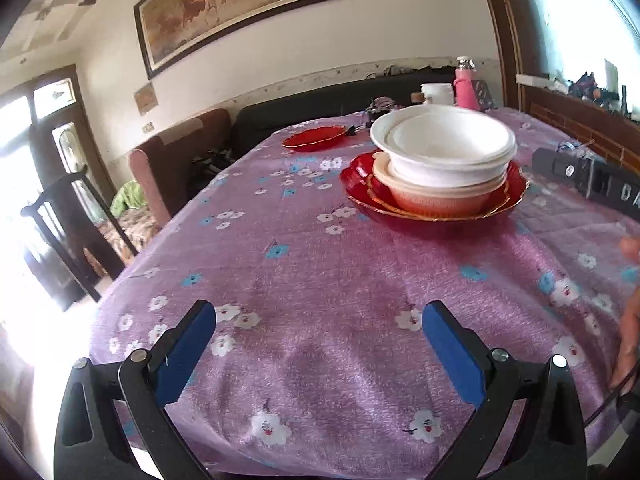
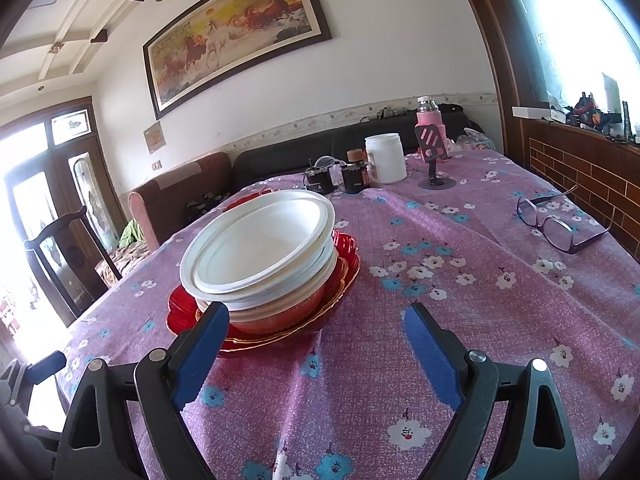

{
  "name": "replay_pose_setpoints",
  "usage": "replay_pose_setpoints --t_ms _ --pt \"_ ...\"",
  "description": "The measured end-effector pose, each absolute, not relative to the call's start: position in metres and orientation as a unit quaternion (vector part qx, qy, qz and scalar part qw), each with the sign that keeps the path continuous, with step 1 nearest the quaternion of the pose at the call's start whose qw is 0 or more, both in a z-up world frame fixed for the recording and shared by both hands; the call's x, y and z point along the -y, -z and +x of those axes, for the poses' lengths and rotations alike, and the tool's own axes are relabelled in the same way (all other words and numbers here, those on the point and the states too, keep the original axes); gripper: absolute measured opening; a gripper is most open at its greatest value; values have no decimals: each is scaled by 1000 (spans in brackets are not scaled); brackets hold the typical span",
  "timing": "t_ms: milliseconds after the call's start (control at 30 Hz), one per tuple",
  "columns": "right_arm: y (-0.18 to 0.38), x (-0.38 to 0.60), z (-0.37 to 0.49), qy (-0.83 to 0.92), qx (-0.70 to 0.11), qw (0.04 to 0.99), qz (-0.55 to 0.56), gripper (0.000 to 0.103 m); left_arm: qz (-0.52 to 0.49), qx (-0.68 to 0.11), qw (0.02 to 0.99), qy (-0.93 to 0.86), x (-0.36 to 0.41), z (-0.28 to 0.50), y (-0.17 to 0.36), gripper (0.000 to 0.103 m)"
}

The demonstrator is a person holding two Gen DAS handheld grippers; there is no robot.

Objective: Organize plates and bowls

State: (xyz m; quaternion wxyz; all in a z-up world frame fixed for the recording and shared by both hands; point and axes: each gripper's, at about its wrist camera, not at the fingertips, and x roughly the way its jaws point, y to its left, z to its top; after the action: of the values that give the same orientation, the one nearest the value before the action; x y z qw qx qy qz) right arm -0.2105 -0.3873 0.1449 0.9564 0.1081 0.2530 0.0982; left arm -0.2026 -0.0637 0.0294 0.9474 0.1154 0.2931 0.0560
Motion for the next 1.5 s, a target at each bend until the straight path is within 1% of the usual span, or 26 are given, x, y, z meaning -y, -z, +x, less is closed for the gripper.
replay_pose_setpoints --t_ms 367,433,600,1500 --pt "-145 389 -208 -96 -258 955 111 95 115 -301 944 -66 60 -201 -23 103" --pt "-145 388 -209 -97 -258 955 110 98 116 -304 943 -67 60 -200 -22 103" --pt "-145 389 -210 -95 -256 956 110 101 114 -307 942 -67 59 -200 -21 103" --pt "-145 389 -209 -98 -259 955 111 102 113 -315 940 -62 61 -199 -18 103"
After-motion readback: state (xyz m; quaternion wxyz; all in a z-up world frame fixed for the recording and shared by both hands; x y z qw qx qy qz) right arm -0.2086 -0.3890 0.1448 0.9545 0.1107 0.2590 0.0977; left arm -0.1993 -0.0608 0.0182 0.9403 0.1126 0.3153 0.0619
